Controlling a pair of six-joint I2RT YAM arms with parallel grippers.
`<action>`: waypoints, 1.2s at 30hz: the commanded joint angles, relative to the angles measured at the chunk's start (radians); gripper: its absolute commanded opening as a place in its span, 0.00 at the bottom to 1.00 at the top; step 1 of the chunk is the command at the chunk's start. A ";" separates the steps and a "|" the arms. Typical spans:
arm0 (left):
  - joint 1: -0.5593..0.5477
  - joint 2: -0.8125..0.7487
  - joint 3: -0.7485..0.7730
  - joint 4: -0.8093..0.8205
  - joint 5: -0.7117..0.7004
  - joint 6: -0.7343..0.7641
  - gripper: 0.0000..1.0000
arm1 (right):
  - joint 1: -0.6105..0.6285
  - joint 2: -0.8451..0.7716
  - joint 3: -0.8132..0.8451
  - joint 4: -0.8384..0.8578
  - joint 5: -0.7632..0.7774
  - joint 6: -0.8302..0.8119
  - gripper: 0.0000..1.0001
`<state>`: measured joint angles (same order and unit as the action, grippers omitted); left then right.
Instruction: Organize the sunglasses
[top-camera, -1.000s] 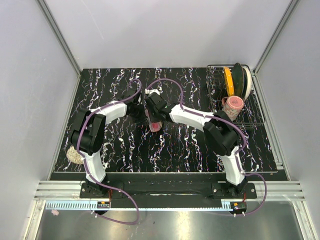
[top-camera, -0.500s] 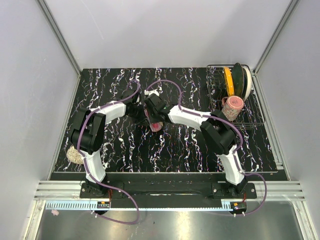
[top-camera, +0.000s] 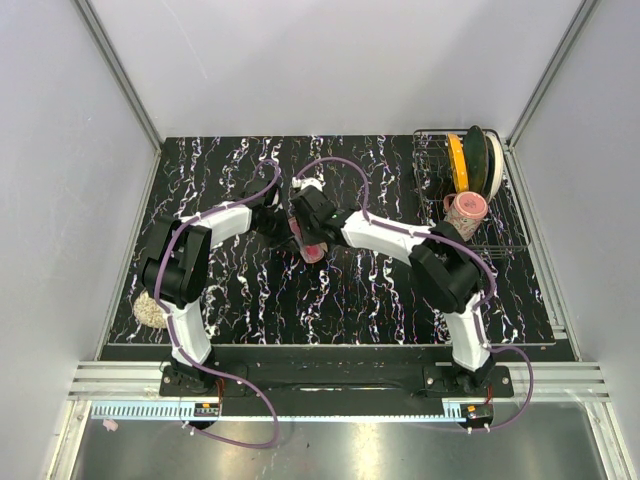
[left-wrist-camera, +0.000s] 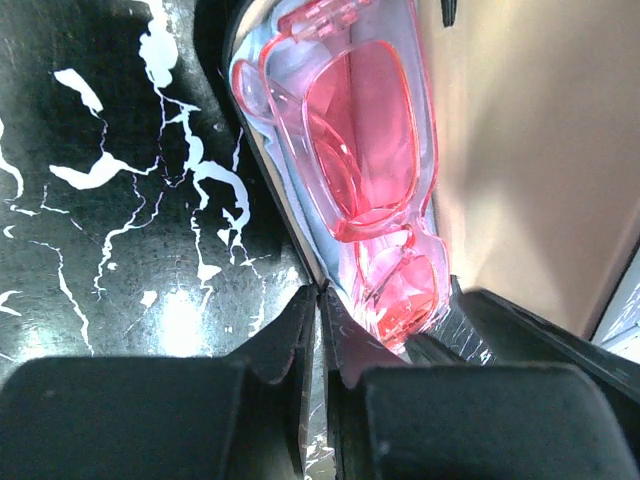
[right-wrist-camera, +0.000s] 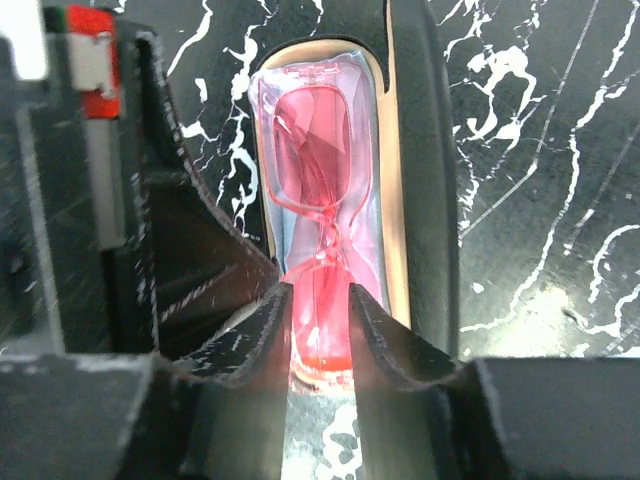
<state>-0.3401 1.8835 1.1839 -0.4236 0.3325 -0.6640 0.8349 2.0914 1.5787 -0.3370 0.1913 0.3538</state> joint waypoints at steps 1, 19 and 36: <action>0.003 0.014 -0.006 0.037 0.013 -0.009 0.09 | -0.002 -0.142 -0.026 0.046 0.002 -0.015 0.37; 0.004 0.009 0.006 0.029 0.017 -0.011 0.10 | 0.039 -0.211 -0.214 0.036 -0.139 -0.049 0.12; 0.006 0.006 0.016 0.026 0.026 -0.013 0.10 | 0.043 -0.110 -0.160 0.046 -0.066 0.005 0.08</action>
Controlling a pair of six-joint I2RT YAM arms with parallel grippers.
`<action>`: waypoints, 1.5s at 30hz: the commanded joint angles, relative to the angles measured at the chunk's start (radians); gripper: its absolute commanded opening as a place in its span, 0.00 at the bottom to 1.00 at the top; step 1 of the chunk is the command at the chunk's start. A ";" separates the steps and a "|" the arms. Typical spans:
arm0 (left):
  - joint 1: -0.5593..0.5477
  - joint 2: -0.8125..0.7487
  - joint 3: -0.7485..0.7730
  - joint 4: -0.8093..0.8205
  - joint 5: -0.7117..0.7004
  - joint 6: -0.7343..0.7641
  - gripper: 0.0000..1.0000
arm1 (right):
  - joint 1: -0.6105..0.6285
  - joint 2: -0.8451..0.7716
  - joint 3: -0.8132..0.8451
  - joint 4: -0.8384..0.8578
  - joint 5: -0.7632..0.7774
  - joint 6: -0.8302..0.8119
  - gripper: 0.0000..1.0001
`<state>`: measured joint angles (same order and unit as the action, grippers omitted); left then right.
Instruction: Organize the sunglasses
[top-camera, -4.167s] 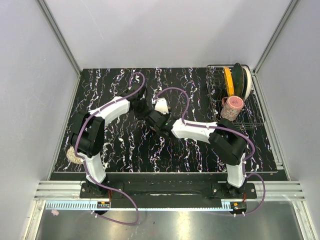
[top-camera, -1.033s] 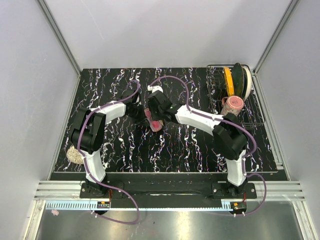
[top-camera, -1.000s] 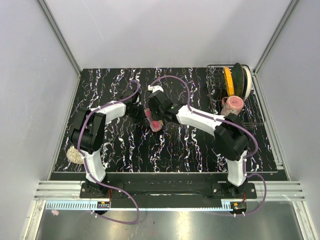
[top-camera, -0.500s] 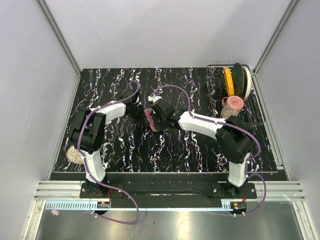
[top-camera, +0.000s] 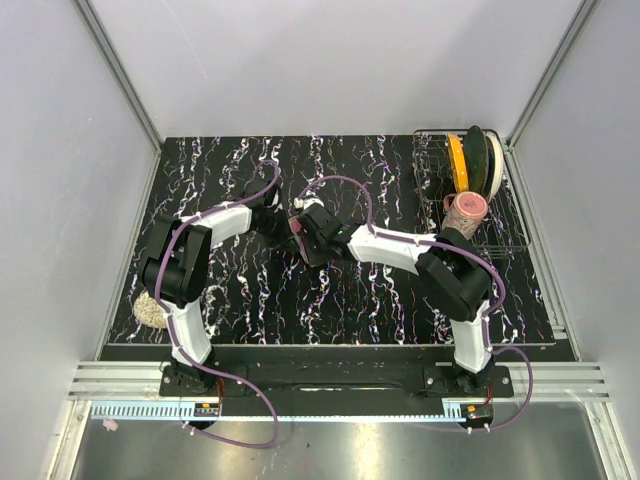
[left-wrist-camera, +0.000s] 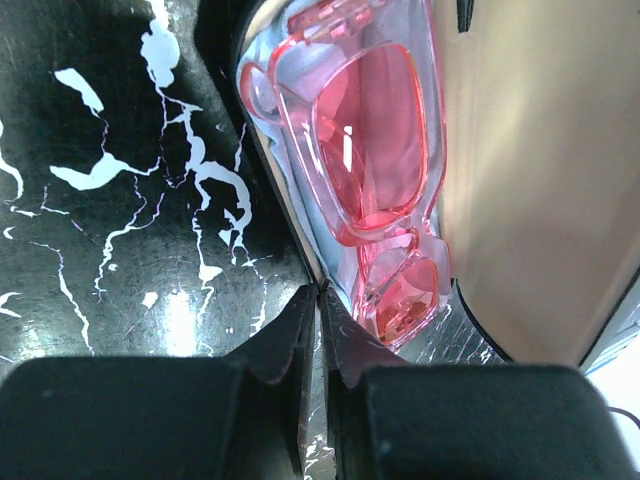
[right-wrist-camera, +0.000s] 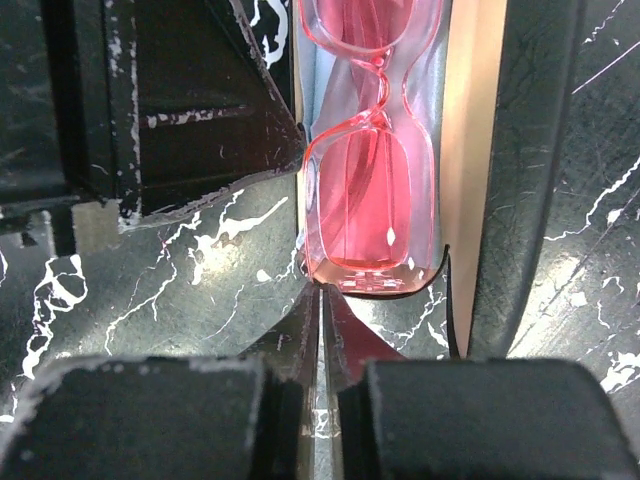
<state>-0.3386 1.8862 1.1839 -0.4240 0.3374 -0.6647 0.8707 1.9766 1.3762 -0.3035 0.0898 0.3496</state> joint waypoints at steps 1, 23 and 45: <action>0.004 0.004 0.016 0.025 0.023 -0.012 0.10 | 0.005 0.013 0.044 0.010 0.041 0.008 0.08; 0.003 0.005 0.019 0.025 0.026 -0.012 0.11 | 0.005 -0.039 0.072 0.009 0.090 0.015 0.11; 0.006 0.005 0.014 0.028 0.037 -0.022 0.10 | 0.005 0.083 0.218 0.075 0.218 -0.107 0.42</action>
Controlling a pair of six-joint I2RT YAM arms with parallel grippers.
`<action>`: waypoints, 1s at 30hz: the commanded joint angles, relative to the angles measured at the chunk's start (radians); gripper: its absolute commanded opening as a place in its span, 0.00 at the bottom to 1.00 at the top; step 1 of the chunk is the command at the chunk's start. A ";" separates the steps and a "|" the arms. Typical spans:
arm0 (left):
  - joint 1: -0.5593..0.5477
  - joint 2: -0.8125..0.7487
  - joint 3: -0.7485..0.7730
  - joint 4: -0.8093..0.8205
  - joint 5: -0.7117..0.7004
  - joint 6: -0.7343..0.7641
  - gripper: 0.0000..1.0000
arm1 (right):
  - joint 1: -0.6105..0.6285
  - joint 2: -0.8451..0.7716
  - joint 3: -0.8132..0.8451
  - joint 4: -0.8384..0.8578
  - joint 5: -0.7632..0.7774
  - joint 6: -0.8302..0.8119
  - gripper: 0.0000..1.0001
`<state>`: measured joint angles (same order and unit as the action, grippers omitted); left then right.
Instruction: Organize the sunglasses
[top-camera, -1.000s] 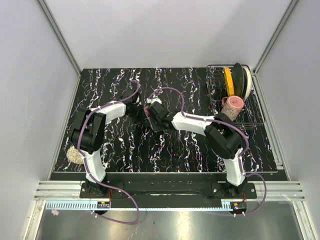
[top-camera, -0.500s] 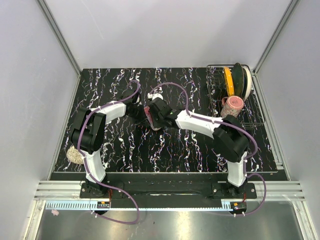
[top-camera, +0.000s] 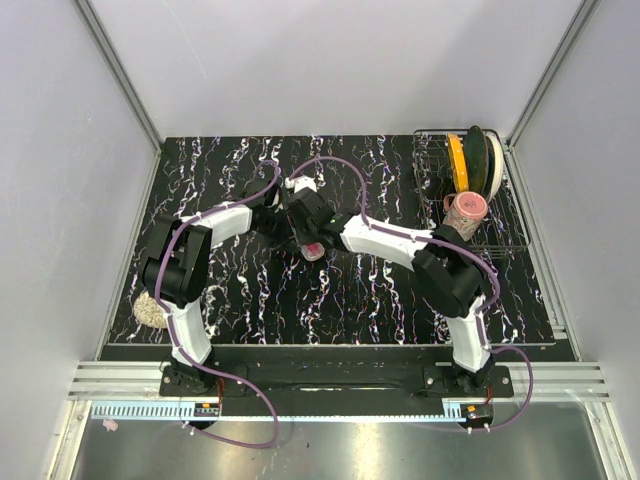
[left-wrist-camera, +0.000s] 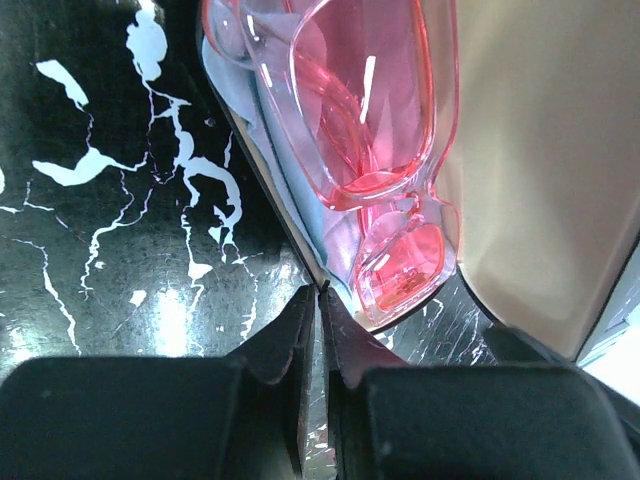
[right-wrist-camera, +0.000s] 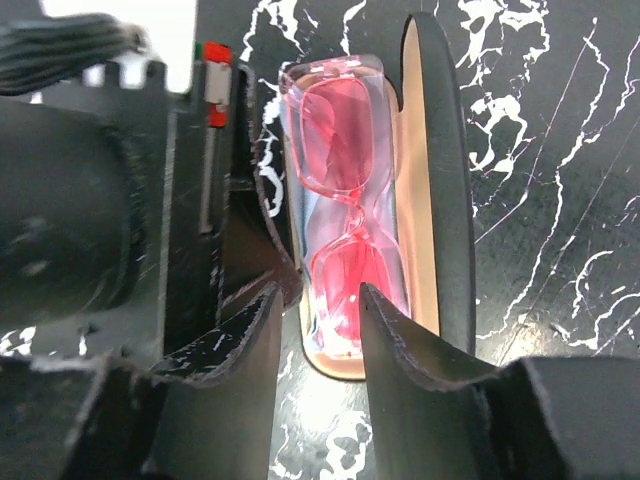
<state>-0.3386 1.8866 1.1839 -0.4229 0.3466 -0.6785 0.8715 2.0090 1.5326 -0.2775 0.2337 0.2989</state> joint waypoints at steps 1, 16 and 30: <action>0.006 0.005 0.014 0.029 0.029 -0.009 0.11 | 0.006 0.059 0.067 0.054 0.087 -0.067 0.41; 0.015 0.016 0.013 0.030 0.046 -0.018 0.11 | -0.005 0.119 0.081 0.129 0.131 -0.133 0.32; 0.016 0.023 0.014 0.027 0.049 -0.020 0.11 | -0.011 0.178 0.106 0.135 0.128 -0.168 0.28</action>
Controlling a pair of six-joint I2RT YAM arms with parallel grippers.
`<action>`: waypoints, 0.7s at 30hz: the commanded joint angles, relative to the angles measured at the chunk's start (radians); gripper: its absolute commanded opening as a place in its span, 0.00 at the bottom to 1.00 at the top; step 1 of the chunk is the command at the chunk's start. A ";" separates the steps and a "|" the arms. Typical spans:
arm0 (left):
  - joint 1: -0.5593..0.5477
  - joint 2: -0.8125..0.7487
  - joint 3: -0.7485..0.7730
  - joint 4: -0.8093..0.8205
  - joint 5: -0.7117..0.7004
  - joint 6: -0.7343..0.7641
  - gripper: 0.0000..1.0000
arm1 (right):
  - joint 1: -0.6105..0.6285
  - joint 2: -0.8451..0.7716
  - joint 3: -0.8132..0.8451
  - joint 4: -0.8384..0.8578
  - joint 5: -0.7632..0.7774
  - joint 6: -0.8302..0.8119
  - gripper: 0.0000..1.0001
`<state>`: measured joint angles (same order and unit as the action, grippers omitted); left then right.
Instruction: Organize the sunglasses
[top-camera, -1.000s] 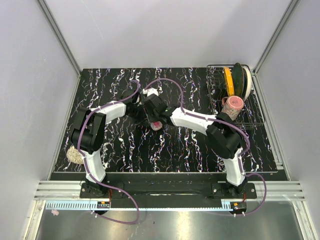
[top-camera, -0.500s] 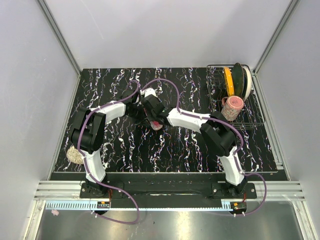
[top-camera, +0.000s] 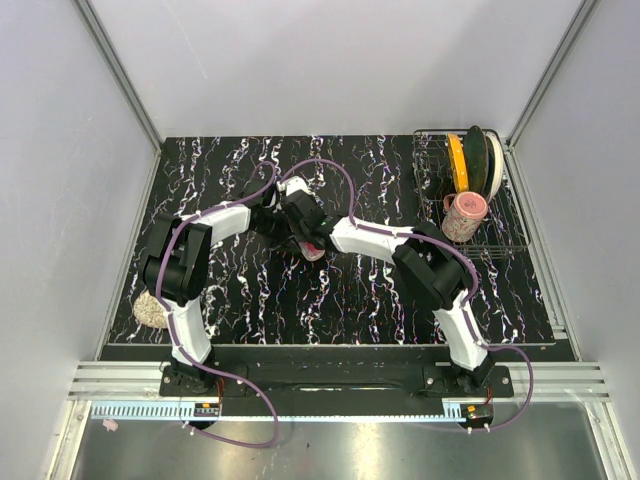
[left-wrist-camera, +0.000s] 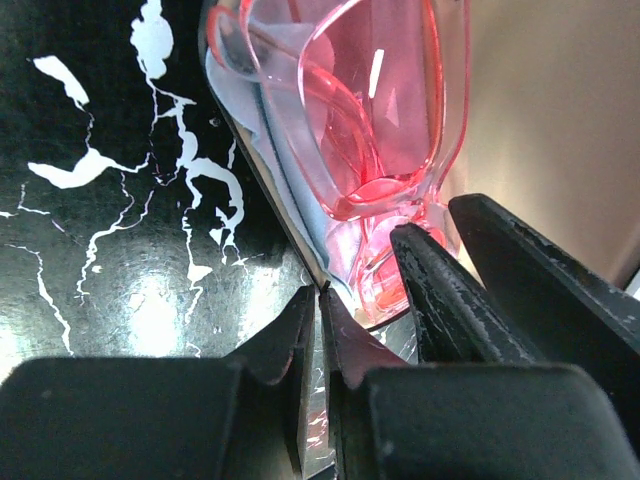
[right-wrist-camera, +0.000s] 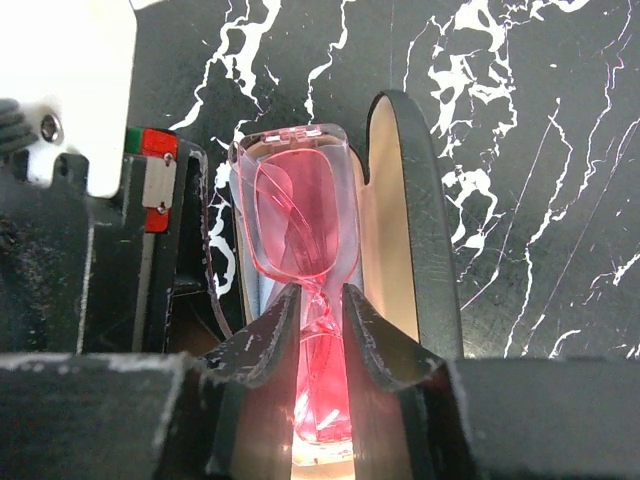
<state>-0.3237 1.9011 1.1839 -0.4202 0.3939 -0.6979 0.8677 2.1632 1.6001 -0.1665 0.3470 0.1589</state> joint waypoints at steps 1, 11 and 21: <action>0.000 0.009 0.014 0.024 0.003 0.000 0.11 | -0.006 0.026 0.038 0.019 0.014 -0.027 0.28; 0.002 0.009 0.020 0.026 0.005 -0.002 0.11 | -0.007 0.043 0.032 0.005 0.010 -0.033 0.25; 0.000 0.013 0.029 0.026 0.011 -0.005 0.11 | -0.009 0.044 0.026 -0.024 0.017 -0.024 0.20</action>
<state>-0.3187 1.9026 1.1839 -0.4202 0.4007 -0.7017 0.8658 2.1780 1.6024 -0.1547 0.3504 0.1448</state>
